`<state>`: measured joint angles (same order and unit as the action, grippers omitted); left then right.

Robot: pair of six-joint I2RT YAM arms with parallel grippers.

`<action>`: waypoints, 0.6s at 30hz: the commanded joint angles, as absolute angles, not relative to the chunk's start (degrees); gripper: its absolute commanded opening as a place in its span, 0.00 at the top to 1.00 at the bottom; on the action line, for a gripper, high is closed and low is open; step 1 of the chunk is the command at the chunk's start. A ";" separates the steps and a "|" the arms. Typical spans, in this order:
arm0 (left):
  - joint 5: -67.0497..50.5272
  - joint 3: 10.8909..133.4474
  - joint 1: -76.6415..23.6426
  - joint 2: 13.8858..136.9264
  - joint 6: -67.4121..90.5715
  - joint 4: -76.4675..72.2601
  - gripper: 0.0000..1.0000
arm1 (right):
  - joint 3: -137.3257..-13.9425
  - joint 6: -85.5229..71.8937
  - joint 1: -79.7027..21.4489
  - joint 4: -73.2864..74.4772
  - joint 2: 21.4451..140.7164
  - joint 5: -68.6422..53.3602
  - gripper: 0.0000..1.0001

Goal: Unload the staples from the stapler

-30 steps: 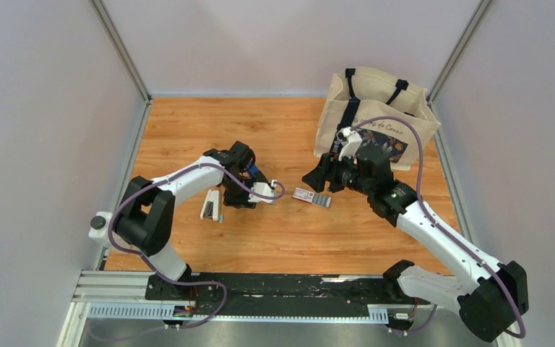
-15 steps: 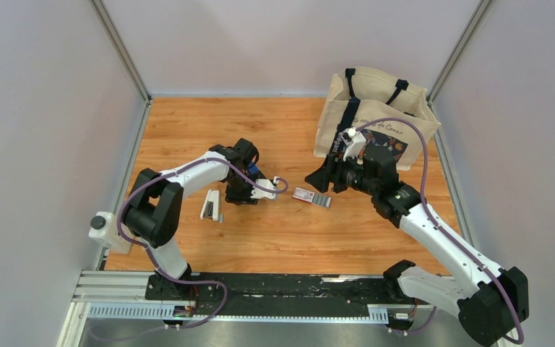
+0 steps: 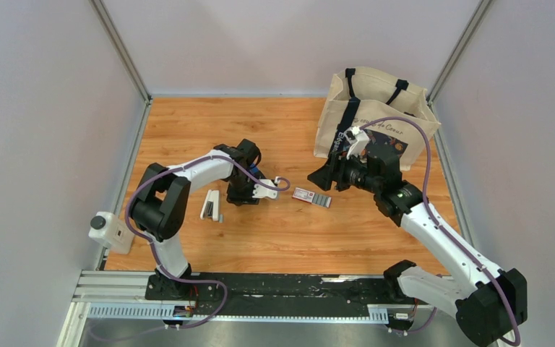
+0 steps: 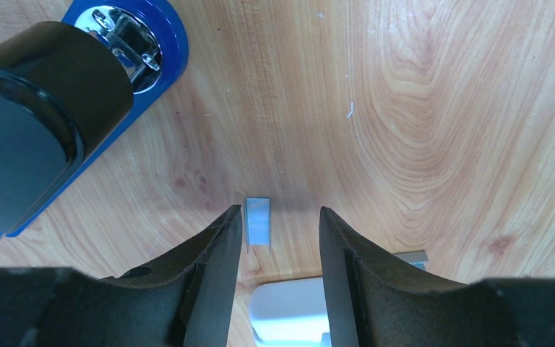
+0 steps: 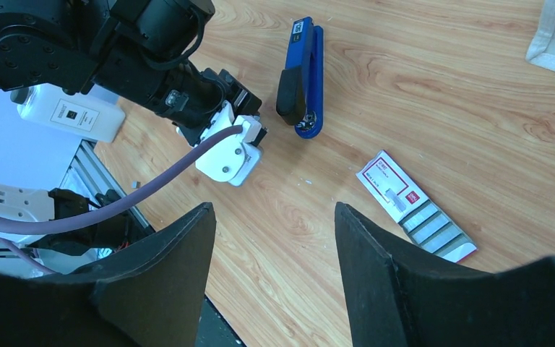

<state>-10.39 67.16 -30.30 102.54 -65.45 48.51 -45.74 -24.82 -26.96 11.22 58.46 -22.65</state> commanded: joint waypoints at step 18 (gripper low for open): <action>-7.38 68.21 -31.02 106.00 -63.72 45.61 0.61 | -44.21 -25.75 -25.23 7.65 57.39 -25.75 0.40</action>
<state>-7.79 67.46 -30.44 104.73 -63.92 46.39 -44.34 -25.32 -25.61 9.98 58.43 -24.80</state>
